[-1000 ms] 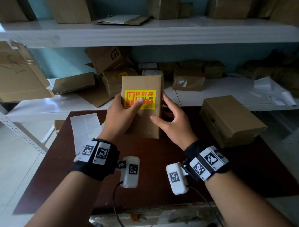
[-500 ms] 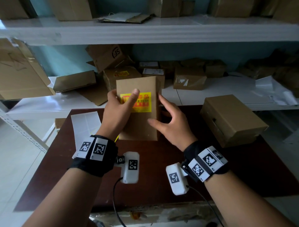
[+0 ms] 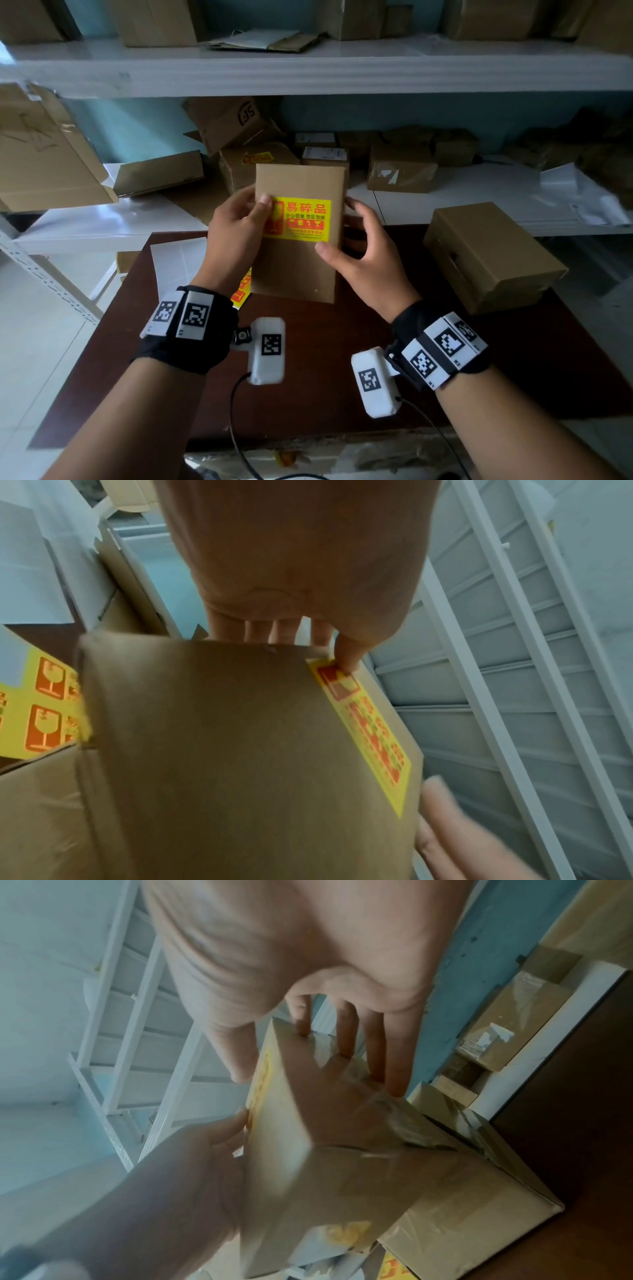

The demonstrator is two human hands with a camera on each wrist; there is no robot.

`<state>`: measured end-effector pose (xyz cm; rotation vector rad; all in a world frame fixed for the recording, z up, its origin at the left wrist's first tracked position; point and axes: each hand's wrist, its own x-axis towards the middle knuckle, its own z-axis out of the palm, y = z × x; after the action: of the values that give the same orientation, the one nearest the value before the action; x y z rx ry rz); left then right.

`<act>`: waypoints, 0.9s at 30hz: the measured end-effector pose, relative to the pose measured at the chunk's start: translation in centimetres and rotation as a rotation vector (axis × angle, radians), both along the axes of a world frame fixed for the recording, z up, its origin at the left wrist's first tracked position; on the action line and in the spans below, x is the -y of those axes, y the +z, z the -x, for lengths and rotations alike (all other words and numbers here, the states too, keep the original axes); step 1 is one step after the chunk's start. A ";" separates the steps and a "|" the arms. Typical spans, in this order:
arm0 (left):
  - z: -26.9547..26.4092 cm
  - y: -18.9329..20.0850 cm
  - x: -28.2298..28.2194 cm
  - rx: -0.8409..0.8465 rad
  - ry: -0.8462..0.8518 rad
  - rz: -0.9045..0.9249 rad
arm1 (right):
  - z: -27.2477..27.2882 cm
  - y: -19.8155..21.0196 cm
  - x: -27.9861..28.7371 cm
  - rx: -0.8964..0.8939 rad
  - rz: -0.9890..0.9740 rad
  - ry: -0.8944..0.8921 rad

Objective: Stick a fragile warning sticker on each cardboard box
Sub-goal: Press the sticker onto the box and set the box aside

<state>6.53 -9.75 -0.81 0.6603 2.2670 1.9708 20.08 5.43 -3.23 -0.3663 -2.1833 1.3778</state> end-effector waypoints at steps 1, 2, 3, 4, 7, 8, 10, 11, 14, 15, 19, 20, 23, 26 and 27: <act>-0.3 0.2 0.0 -0.007 -0.052 -0.009 | 0.0 0.3 -0.1 -0.004 0.052 -0.016; -0.7 0.3 0.0 -0.023 -0.119 -0.013 | 0.0 0.5 -0.4 -0.016 0.106 -0.039; -1.2 0.5 -0.1 -0.059 -0.184 -0.003 | 0.0 0.7 -0.6 -0.033 0.159 -0.069; -1.8 0.7 -0.2 -0.113 -0.229 0.023 | 0.0 0.9 -0.8 -0.054 0.205 -0.103; -3.0 1.0 -0.5 -0.196 -0.316 0.104 | -0.1 1.3 -1.3 -0.092 0.296 -0.186; -3.3 1.0 -0.6 -0.160 -0.360 0.103 | -0.1 1.2 -1.4 -0.095 0.321 -0.197; -3.6 1.2 -0.5 -0.057 -0.456 0.075 | -0.2 1.2 -1.6 -0.083 0.382 -0.197; -3.7 1.3 -0.4 -0.028 -0.489 0.063 | -0.3 1.2 -1.8 -0.074 0.418 -0.192; -3.7 1.5 -0.1 -0.025 -0.501 0.048 | -0.4 1.6 -2.1 -0.074 0.510 -0.178; -3.7 1.5 -0.1 -0.036 -0.496 0.045 | -0.5 1.7 -2.2 -0.084 0.525 -0.181; -3.7 1.4 0.1 -0.051 -0.480 0.050 | -0.6 1.7 -2.6 -0.134 0.606 -0.169; -3.8 1.4 0.2 -0.050 -0.479 0.049 | -0.6 1.6 -2.7 -0.135 0.633 -0.165; -3.8 1.5 0.3 -0.045 -0.478 0.039 | -0.6 1.4 -2.9 -0.132 0.682 -0.159; -3.8 1.5 0.4 -0.025 -0.479 0.024 | -0.5 1.5 -3.3 -0.114 0.742 -0.151; -3.8 1.5 0.4 -0.028 -0.477 0.028 | -0.6 1.5 -3.4 -0.106 0.763 -0.145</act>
<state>10.29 -10.12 0.71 1.1067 1.9098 1.7025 20.65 8.83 -1.78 -0.6847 -1.4368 2.0461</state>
